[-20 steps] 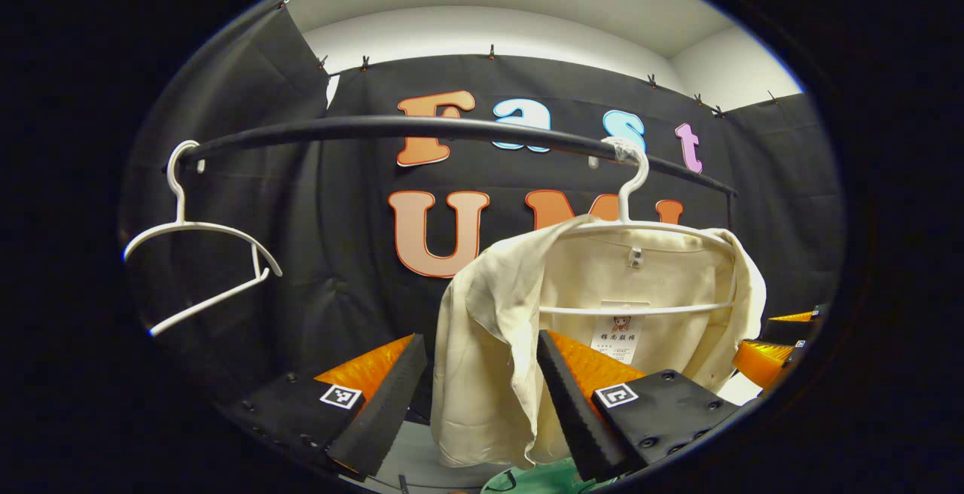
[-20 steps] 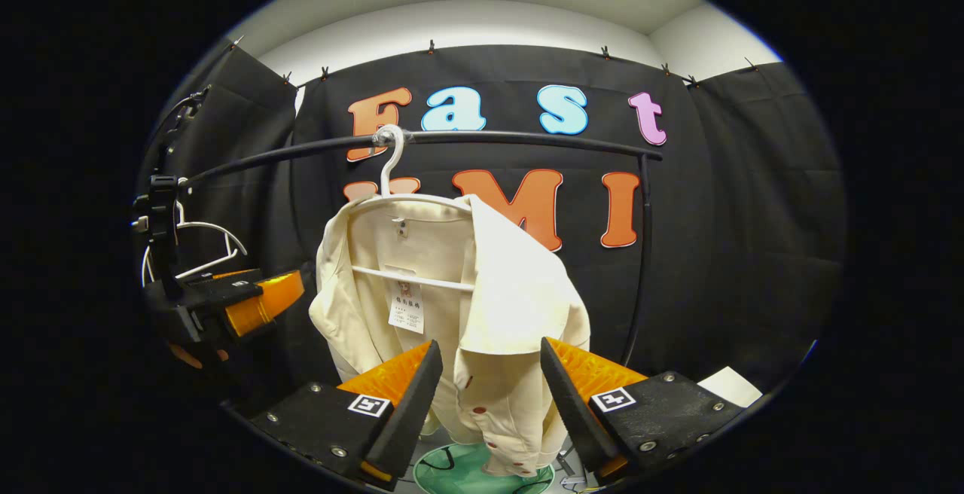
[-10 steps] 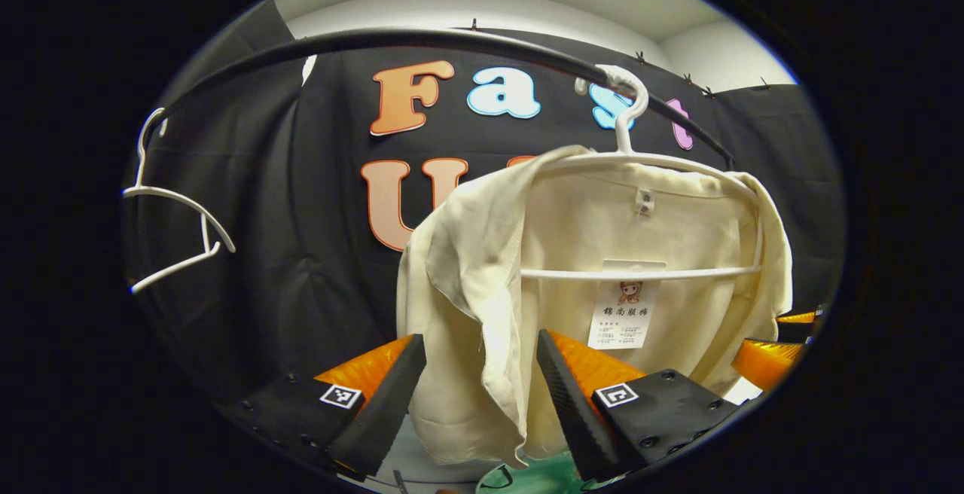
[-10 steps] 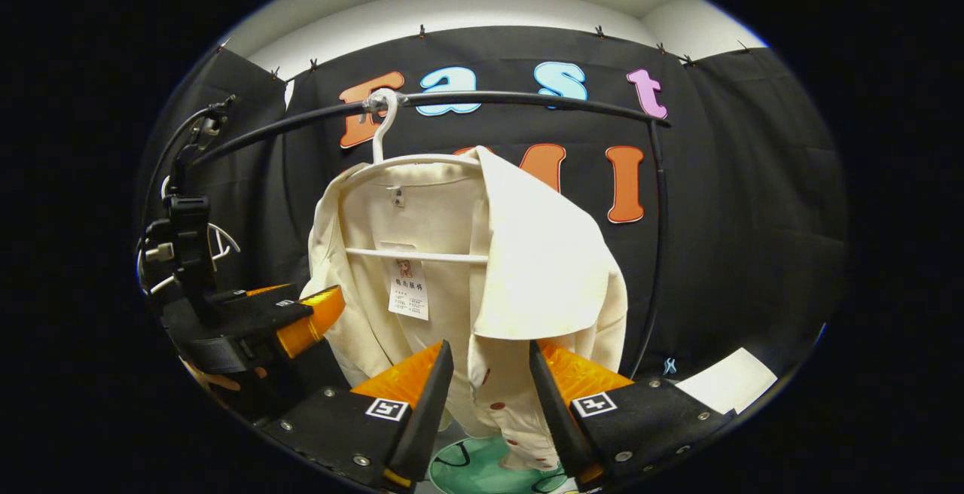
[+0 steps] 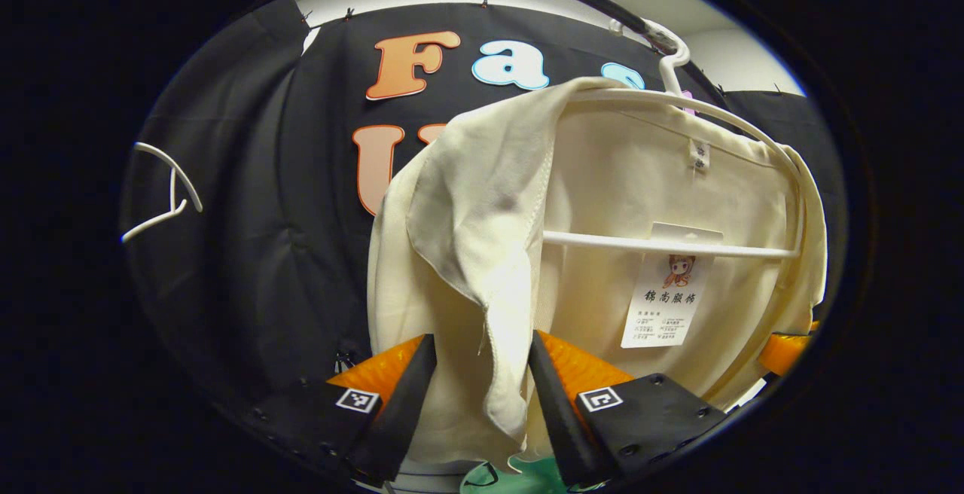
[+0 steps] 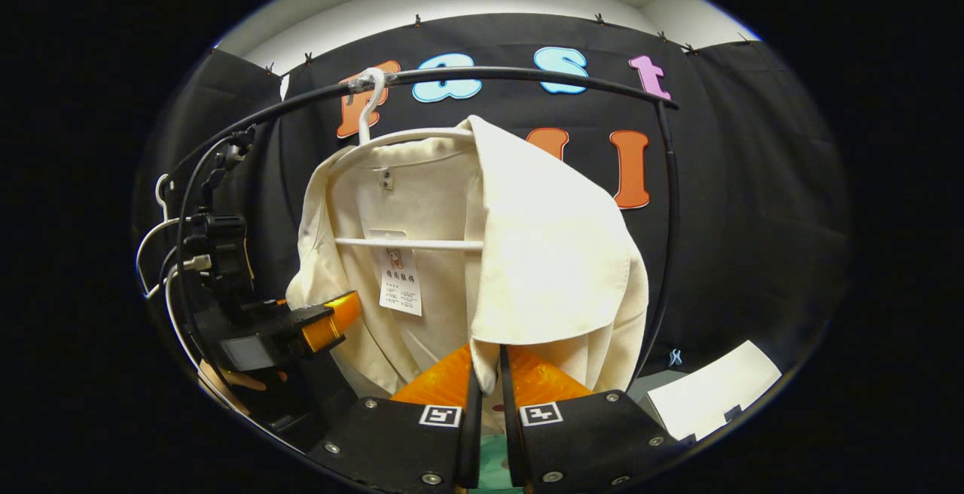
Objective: Grasp the clothes on the hanger with both hands and then place them into the laundry hamper below.
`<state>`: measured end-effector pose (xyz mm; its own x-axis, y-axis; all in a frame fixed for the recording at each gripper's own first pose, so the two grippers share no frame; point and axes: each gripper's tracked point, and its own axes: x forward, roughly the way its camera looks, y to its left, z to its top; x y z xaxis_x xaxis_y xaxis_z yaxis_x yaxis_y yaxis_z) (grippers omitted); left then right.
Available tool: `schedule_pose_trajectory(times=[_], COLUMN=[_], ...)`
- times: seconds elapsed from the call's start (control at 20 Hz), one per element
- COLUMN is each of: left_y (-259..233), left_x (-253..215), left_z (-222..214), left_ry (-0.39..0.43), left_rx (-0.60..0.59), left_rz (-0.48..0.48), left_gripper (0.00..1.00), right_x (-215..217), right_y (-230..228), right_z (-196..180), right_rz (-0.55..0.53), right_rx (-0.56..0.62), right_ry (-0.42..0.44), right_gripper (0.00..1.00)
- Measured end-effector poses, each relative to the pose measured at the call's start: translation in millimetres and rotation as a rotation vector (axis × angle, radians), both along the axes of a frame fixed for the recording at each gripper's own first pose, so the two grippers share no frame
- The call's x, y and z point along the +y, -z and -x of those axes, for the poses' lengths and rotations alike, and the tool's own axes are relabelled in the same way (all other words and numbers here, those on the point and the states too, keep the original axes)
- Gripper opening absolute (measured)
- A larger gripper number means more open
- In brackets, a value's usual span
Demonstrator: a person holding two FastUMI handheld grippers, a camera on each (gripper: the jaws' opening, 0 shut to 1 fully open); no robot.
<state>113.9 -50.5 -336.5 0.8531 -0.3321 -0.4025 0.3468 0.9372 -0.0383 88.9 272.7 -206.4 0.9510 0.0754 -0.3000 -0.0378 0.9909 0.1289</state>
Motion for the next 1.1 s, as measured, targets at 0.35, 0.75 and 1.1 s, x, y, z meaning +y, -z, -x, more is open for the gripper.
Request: schedule_pose_trajectory(times=[0.35, 0.75, 1.1], left_y=[12.6, 2.5, -46.1], left_x=[-0.6, 18.1, 67.6], left_z=[0.8, 7.5, -7.7], left_ry=[0.039, -0.005, -0.092], left_rx=[0.035, 0.043, -0.035], left_rz=[-0.056, 0.011, 0.04], left_gripper=[0.16, 0.09, 0.11], right_x=[-8.8, -21.9, -60.8], right_y=[2.0, -14.5, -69.3], right_z=[8.4, 23.8, 36.8], right_rz=[-0.022, -0.013, 0.012], right_rx=[0.021, -0.005, -0.102], right_ry=[-0.01, -0.016, 0.03], right_gripper=[0.01, 0.0, 0.0])
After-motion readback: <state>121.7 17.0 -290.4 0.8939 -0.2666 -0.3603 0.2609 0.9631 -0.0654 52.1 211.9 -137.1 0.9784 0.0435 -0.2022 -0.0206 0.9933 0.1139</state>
